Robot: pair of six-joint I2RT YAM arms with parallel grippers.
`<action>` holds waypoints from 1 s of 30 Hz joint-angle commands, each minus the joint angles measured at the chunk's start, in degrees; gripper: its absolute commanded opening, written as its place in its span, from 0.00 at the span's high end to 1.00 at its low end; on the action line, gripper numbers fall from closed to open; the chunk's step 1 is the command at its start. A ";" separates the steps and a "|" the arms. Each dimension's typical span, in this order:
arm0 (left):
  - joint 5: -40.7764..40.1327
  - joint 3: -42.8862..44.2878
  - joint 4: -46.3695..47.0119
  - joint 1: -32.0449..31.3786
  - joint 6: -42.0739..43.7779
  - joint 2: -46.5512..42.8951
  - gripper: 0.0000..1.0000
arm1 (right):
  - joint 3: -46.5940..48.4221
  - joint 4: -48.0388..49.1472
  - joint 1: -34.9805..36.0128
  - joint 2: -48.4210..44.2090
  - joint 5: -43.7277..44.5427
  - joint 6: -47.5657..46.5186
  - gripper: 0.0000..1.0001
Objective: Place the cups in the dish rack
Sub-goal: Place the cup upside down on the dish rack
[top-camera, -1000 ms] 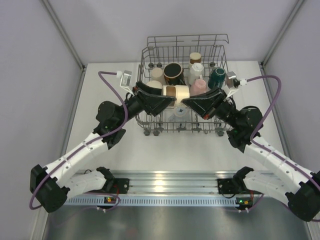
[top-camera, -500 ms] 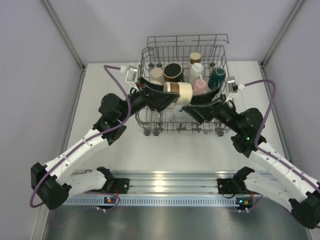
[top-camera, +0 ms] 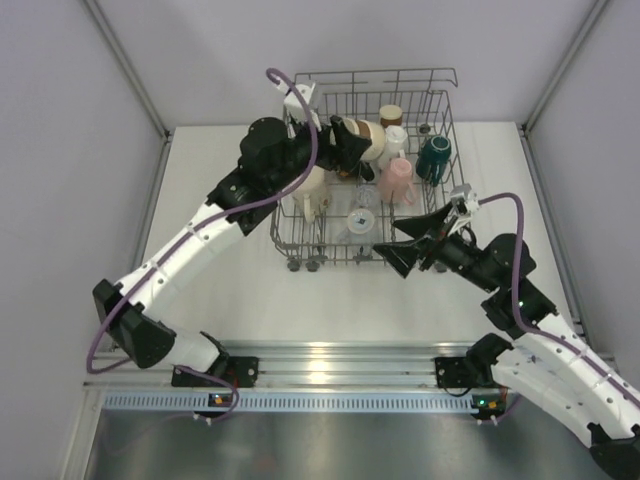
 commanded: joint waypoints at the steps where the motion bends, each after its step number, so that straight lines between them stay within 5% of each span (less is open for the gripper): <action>1: -8.34 7.21 -5.51 0.57 6.64 5.95 1.00 | 3.16 -8.54 0.84 -3.28 2.20 -7.32 0.01; 9: -14.84 26.72 -11.13 2.33 13.84 24.76 1.00 | 0.80 -18.13 0.84 -14.00 11.35 -10.06 0.01; 19: -15.30 44.83 -11.05 7.69 12.27 42.78 1.00 | 0.97 -25.34 0.75 -18.85 12.59 -12.25 0.01; 30: -14.94 46.79 -4.37 10.15 8.24 49.29 1.00 | -0.61 -25.34 0.75 -18.85 12.23 -13.66 0.01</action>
